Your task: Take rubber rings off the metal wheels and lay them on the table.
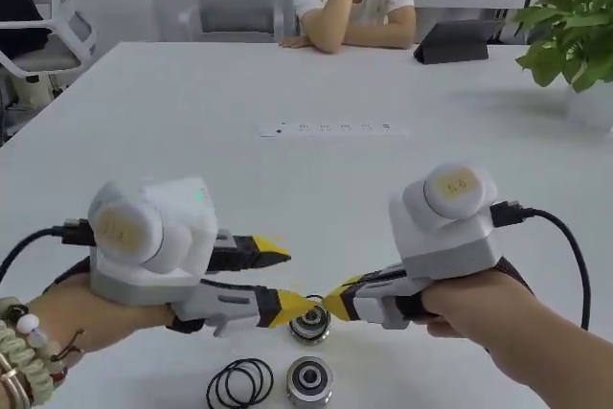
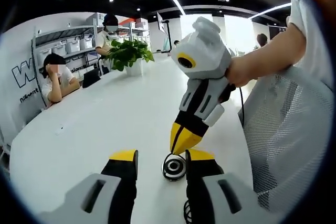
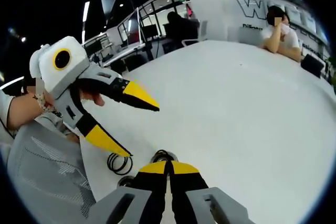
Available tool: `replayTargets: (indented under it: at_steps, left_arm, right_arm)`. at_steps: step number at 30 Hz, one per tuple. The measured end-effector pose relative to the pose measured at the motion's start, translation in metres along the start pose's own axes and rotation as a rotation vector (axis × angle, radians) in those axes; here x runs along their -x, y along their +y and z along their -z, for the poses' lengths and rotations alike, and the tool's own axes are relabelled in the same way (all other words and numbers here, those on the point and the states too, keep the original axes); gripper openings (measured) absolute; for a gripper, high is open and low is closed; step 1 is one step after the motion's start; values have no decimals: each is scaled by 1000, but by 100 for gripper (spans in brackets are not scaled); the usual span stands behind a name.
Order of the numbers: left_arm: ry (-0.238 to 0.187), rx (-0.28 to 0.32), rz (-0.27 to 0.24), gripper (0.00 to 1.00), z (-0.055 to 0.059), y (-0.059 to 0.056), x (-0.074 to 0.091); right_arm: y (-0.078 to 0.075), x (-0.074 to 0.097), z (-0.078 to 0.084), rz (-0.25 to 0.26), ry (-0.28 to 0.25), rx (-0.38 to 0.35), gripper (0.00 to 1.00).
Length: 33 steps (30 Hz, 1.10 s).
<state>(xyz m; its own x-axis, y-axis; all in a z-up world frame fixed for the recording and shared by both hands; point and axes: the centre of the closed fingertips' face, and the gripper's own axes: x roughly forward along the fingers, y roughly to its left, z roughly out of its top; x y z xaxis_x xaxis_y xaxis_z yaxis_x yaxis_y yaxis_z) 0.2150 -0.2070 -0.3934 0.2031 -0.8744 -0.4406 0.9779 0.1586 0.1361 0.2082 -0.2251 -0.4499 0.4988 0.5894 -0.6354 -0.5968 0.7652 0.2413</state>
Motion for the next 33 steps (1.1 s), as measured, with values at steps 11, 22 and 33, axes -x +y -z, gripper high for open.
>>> replayTargets:
  at_steps: [11,22,33]
  left_arm:
    - [0,-14,-1,56,-25,7,46]
    - [-32,29,-106,68,-21,13,108]
    - [-18,92,-152,75,4,-4,139]
  right_arm:
    - [3,3,-8,-6,-22,-1,0]
    - [9,10,-26,-30,-94,-30,0]
    - [24,12,-34,-84,-125,-52,0]
